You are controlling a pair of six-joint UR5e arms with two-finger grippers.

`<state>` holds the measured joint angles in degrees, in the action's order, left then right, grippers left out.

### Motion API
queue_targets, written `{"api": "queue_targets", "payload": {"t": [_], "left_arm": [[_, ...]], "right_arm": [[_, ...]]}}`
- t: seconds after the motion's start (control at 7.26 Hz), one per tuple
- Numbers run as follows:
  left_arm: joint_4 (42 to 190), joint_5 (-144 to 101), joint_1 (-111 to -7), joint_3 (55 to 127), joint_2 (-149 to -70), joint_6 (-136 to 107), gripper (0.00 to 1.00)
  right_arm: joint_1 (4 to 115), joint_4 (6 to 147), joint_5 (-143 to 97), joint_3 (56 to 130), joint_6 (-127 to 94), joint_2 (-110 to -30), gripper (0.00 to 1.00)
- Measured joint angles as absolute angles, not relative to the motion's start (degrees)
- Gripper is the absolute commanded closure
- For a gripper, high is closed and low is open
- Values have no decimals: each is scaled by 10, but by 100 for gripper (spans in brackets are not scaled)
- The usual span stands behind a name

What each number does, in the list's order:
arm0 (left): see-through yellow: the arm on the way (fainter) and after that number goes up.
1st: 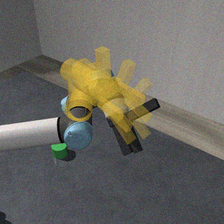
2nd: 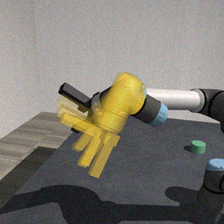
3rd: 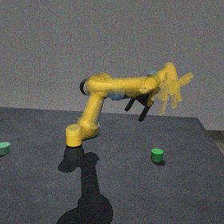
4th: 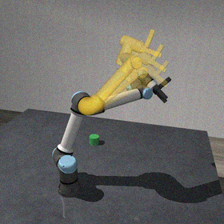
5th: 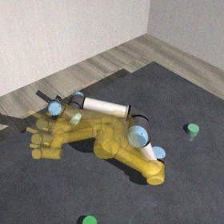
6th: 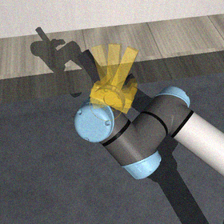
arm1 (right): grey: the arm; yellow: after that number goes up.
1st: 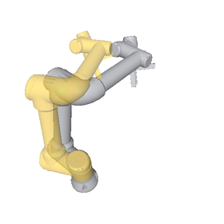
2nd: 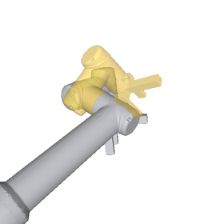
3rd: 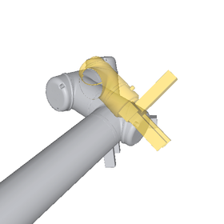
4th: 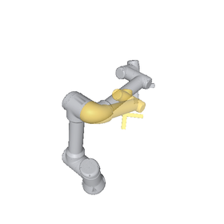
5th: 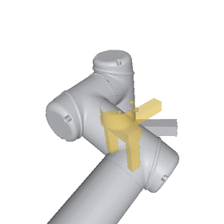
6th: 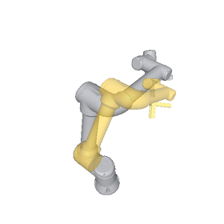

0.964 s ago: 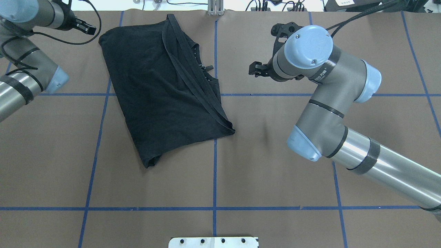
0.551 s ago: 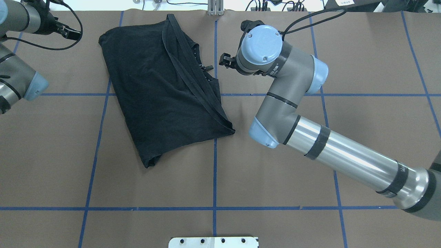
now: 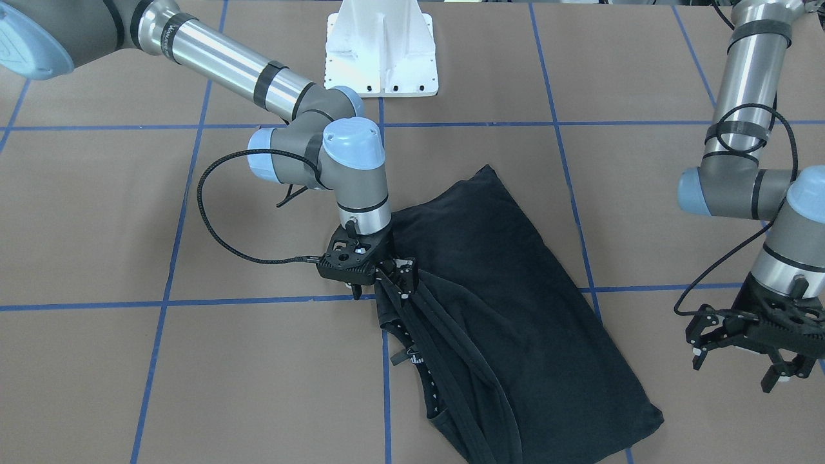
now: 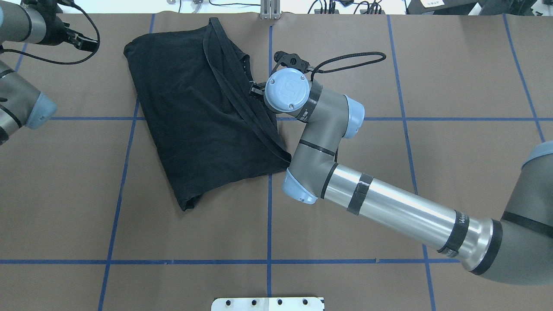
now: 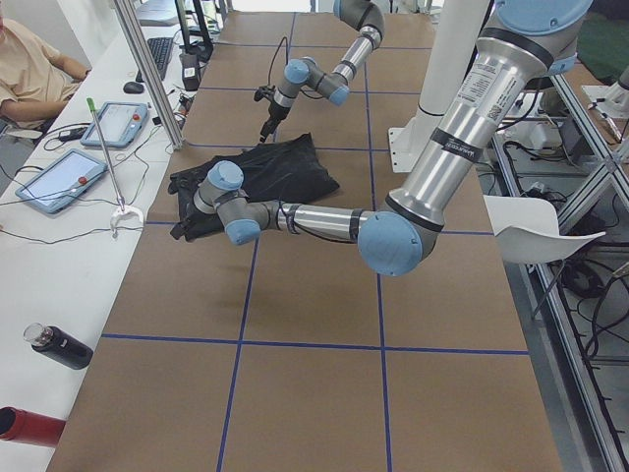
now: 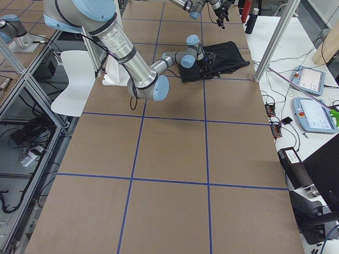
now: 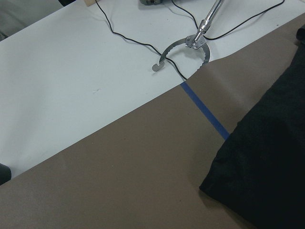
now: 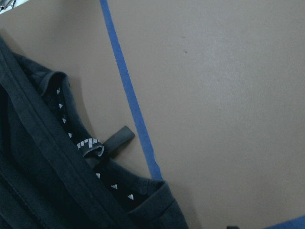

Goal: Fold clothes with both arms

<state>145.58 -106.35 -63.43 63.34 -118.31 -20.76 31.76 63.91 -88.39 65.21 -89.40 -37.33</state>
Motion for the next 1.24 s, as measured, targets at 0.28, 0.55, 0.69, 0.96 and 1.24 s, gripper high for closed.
{"api": "queue_targets", "payload": {"t": [0.28,0.55,0.69,0.96,1.24], "left_arm": [[1456,-1063,-634,634,-1183,-210,0],[1456,-1063,-634,634,-1183,-212,0],[1456,-1063,-634,634,-1182,-212,0],[1456,-1063,-634,633,-1181,-213,0],[1456,-1063,-634,633,-1180,-217,0]], "right_arm": [[303,638,-873,645,-897,-373,29],[297,638,-869,643,-895,-373,49],[294,638,-866,643,-895,-373,77],[291,639,-862,643,-894,-373,100],[291,639,-862,651,-885,-373,100]]}}
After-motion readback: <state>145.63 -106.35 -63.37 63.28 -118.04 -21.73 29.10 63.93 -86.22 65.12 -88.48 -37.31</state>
